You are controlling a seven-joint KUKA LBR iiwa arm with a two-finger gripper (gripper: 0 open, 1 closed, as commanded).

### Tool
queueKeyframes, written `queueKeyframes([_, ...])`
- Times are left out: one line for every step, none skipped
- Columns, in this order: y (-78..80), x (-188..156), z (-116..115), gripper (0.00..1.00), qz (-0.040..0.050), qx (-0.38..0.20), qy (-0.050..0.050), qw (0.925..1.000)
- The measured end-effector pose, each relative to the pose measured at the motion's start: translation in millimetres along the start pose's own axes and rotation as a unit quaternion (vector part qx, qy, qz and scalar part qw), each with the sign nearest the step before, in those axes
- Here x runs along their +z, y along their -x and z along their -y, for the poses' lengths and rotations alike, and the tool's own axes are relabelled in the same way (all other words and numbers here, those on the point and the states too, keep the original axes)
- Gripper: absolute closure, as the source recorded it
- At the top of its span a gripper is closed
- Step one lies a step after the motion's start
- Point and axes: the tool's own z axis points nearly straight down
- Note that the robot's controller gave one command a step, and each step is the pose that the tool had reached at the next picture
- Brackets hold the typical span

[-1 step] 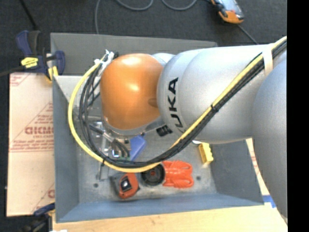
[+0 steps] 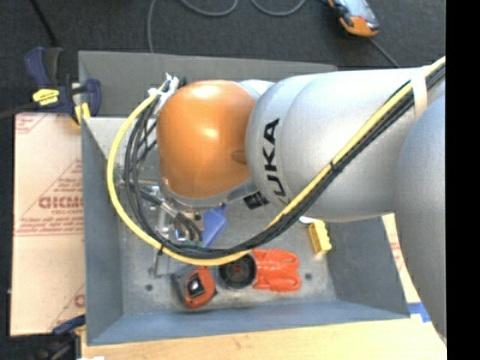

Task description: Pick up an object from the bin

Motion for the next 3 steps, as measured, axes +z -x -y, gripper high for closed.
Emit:
queueKeyframes([0.5, 15.7, 36.0, 0.0, 0.0006, -0.041, 0.0, 0.9992])
queueKeyframes([10.3, 31.7, 79.1, 0.0, -0.0003, -0.017, -0.001, 0.9999])
queueKeyframes([3.7, 63.7, 87.4, 0.0, 0.0004, -0.012, -0.001, 0.9999])
